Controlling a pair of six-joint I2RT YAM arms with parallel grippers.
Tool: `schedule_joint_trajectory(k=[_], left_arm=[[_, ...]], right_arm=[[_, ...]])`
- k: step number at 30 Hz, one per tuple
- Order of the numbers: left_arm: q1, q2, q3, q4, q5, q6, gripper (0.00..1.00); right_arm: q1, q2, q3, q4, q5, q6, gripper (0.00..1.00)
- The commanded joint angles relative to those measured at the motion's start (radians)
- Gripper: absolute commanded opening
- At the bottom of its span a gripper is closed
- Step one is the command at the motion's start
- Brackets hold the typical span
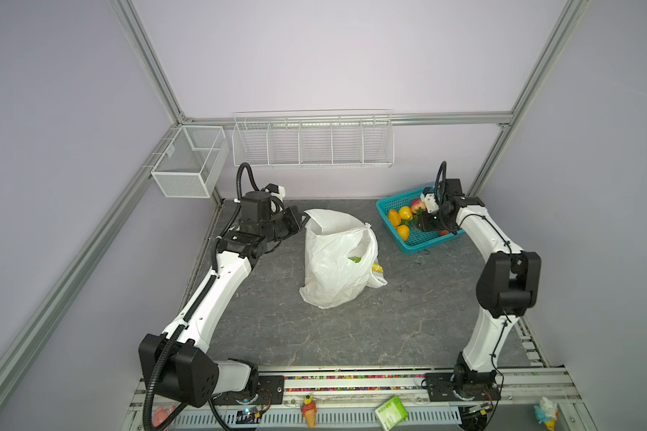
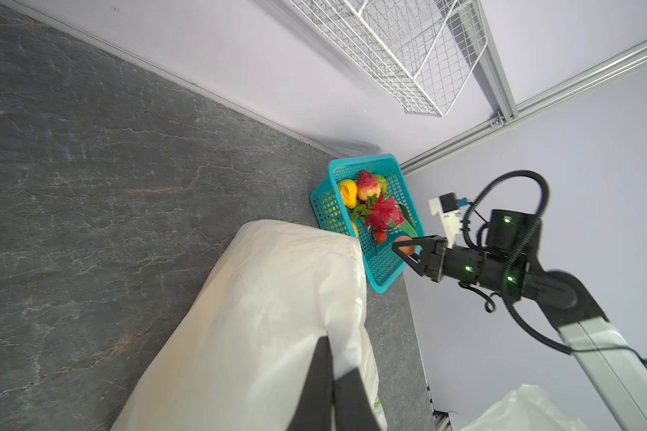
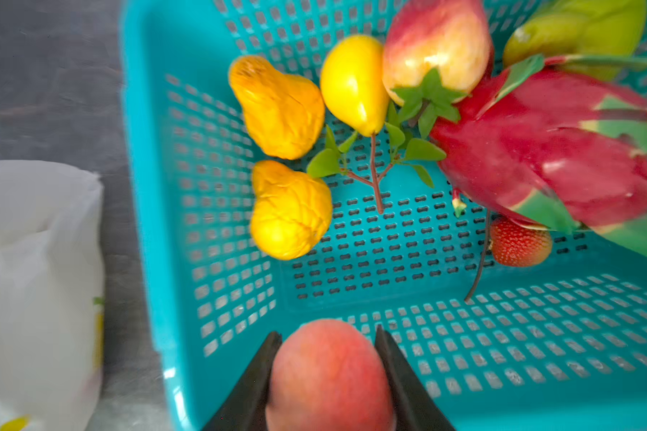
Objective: Place the fake fruits into the plastic bag and tie a complex knot
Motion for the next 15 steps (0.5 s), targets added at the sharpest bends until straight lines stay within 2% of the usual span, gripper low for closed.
schedule_joint_trajectory(k=[1, 6, 15], left_arm=[[0.007, 0.0, -0.007, 0.016, 0.007, 0.002, 0.0], [0.007, 0.0, -0.007, 0.018, 0.012, -0.002, 0.0], [0.006, 0.005, -0.008, 0.023, 0.021, -0.01, 0.0]], right_arm=[[0.031, -0.14, -0.134, 0.135, -0.184, 0.063, 0.41], [0.18, -0.292, -0.301, 0.286, -0.343, 0.114, 0.41], [0.445, -0.342, -0.326, 0.319, -0.568, 0.065, 0.42]])
